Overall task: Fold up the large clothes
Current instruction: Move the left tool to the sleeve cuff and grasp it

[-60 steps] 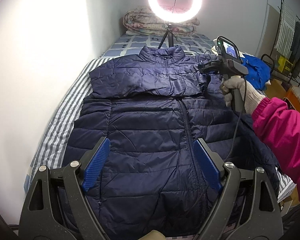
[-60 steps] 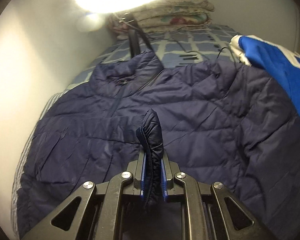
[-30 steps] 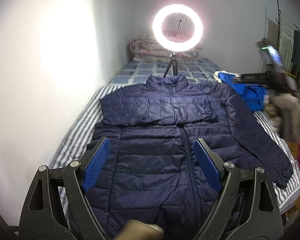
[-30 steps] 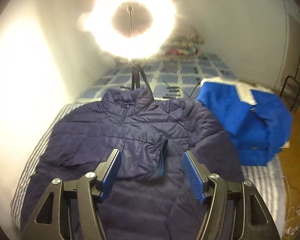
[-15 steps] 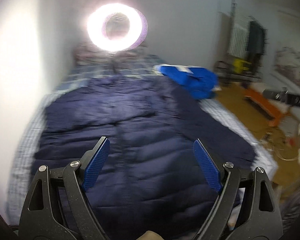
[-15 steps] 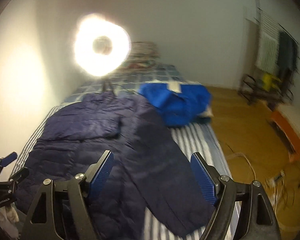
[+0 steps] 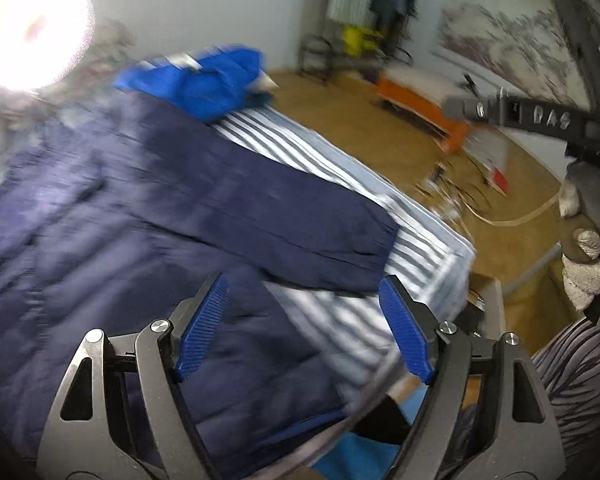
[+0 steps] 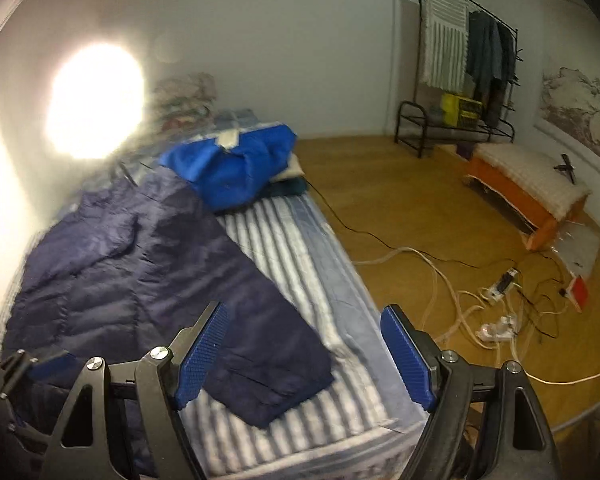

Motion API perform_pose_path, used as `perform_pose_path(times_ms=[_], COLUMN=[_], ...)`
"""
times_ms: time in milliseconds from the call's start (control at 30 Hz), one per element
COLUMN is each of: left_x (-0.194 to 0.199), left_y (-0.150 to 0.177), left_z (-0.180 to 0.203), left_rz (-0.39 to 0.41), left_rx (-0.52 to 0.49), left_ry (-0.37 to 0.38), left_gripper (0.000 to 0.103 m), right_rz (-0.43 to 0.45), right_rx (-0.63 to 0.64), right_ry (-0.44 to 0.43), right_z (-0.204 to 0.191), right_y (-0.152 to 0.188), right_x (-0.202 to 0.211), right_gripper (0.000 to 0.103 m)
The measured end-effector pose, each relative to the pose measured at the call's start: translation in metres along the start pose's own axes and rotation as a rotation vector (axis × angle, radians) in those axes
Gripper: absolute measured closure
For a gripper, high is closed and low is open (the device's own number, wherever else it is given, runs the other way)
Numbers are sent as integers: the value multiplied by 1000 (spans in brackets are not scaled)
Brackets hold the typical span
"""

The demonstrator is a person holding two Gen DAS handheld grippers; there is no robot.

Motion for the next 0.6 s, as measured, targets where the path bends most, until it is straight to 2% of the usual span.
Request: perform_pose_path(times_ms=[233,467,600], left_x=[-88,-137,-162], left_y=[-9,-12,-9], left_z=[49,76,83], left_rz=[-168,-217,-302], left_rx=[14,-87,-109], left_ry=[95,3,-25], left_gripper=[23,22,22], right_rz=[-2,5,8], right_rx=[-113,-132,-173], right_ry=[20,39,37], right_z=[38,50,60], right_y=[-2,-4,-5], right_x=[0,0,0], right_gripper=[23,23,23])
Point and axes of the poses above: each gripper's, at about its wrist camera, not at the fingertips, and x roughly against the way its jaws point, z to its right, y to its underside, the point moved 1 cm from there along -x, roughly the way its jaws point
